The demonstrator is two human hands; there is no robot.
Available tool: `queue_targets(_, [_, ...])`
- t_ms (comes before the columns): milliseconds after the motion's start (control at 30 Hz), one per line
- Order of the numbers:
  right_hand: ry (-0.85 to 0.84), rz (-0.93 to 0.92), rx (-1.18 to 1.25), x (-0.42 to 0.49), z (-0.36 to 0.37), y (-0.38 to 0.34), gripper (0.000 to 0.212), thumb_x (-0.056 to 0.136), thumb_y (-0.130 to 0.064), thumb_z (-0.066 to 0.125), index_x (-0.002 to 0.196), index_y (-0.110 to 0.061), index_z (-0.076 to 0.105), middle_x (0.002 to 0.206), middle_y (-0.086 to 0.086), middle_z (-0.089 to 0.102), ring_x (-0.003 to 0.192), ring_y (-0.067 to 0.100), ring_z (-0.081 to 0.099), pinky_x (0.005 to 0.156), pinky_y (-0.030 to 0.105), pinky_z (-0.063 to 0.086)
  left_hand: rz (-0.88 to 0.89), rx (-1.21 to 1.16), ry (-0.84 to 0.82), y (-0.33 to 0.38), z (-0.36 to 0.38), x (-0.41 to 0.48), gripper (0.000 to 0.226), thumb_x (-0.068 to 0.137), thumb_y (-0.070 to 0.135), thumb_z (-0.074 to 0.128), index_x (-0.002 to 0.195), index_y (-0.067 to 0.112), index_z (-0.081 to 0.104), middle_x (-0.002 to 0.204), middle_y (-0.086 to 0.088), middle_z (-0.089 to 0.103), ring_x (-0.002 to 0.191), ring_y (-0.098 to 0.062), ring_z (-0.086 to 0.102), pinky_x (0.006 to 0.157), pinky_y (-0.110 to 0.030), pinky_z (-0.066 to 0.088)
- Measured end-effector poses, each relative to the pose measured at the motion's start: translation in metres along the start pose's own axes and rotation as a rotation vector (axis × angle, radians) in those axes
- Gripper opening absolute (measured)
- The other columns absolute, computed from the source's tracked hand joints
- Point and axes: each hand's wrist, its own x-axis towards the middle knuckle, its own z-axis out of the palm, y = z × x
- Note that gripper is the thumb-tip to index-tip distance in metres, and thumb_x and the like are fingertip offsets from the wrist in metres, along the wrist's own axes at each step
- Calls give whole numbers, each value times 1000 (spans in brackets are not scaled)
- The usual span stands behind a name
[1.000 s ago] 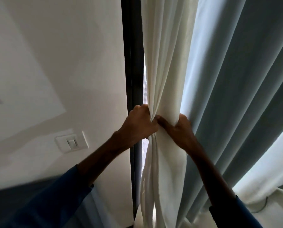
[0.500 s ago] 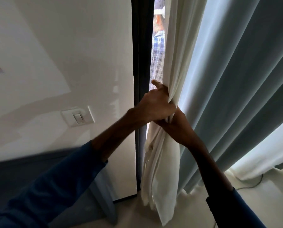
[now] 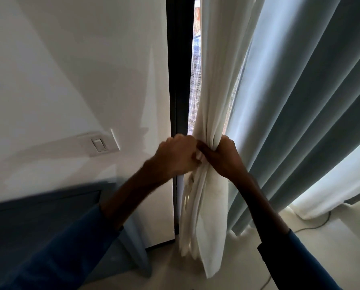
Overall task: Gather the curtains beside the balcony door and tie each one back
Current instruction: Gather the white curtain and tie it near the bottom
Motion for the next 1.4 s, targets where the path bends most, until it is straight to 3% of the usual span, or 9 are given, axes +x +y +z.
queue_targets(167, [12, 91, 16, -6, 11, 7, 44, 95, -37, 70, 121, -2, 68, 114, 17, 72, 105, 33, 68, 84, 32, 52, -146, -219, 40, -24, 74, 7, 43, 88, 52, 70, 106, 13, 67, 105, -3, 72, 89, -21, 68, 76, -31, 54])
queue_targets(233, [24, 102, 18, -5, 9, 9, 44, 95, -38, 69, 121, -3, 68, 114, 16, 73, 106, 31, 68, 82, 29, 50, -171, -309, 73, -31, 89, 9, 40, 86, 53, 71, 102, 17, 65, 102, -3, 74, 86, -24, 70, 80, -37, 60])
queue_targets(433, [1, 147, 73, -5, 1, 17, 44, 94, -40, 70, 125, -9, 68, 114, 7, 72, 109, 26, 67, 88, 27, 49, -15, -305, -44, -41, 104, 14, 25, 94, 19, 62, 117, 11, 68, 114, -9, 73, 97, -33, 71, 84, -47, 61])
queue_targets(600, [-12, 194, 107, -11, 6, 26, 47, 91, -41, 73, 126, -9, 68, 112, 5, 72, 108, 24, 68, 87, 26, 49, 49, -400, 10, -41, 109, 17, 19, 94, 10, 64, 110, 3, 71, 106, -11, 75, 90, -28, 74, 83, -37, 61])
queue_targets(733, [-11, 207, 103, -19, 13, 36, 46, 90, -39, 75, 122, -7, 69, 106, 6, 72, 103, 25, 69, 86, 28, 52, 64, -435, 32, -43, 116, 18, 28, 81, 20, 78, 105, 6, 72, 99, -6, 77, 77, -25, 75, 76, -40, 64])
queue_targets(900, [-25, 203, 120, -17, 15, 38, 47, 91, -38, 75, 124, -7, 68, 105, 3, 70, 96, 17, 65, 86, 28, 52, -1, -342, 178, -42, 127, 21, 27, 84, 30, 66, 95, 6, 73, 88, -12, 75, 76, -37, 70, 72, -46, 61])
queue_targets(1133, [-46, 195, 138, -17, 12, 41, 45, 91, -41, 74, 124, -10, 69, 113, 6, 73, 105, 22, 69, 93, 37, 56, -108, -266, 204, -48, 137, 23, 26, 80, 40, 61, 75, 15, 66, 70, -8, 69, 65, -33, 64, 59, -30, 50])
queue_targets(1300, [-80, 191, 134, -18, 16, 38, 43, 93, -41, 71, 121, -9, 69, 101, -2, 68, 94, 19, 66, 89, 40, 58, -303, -326, 113, -55, 136, 22, 33, 73, 8, 66, 56, 18, 39, 56, 2, 47, 50, -21, 44, 45, -21, 28])
queue_targets(1400, [-50, 190, 125, -15, 15, 41, 40, 93, -40, 71, 117, -8, 71, 98, 0, 69, 92, 19, 67, 88, 42, 58, -268, -333, 44, -60, 139, 17, 28, 71, -2, 65, 63, 15, 45, 63, 0, 53, 61, -25, 53, 51, -21, 35])
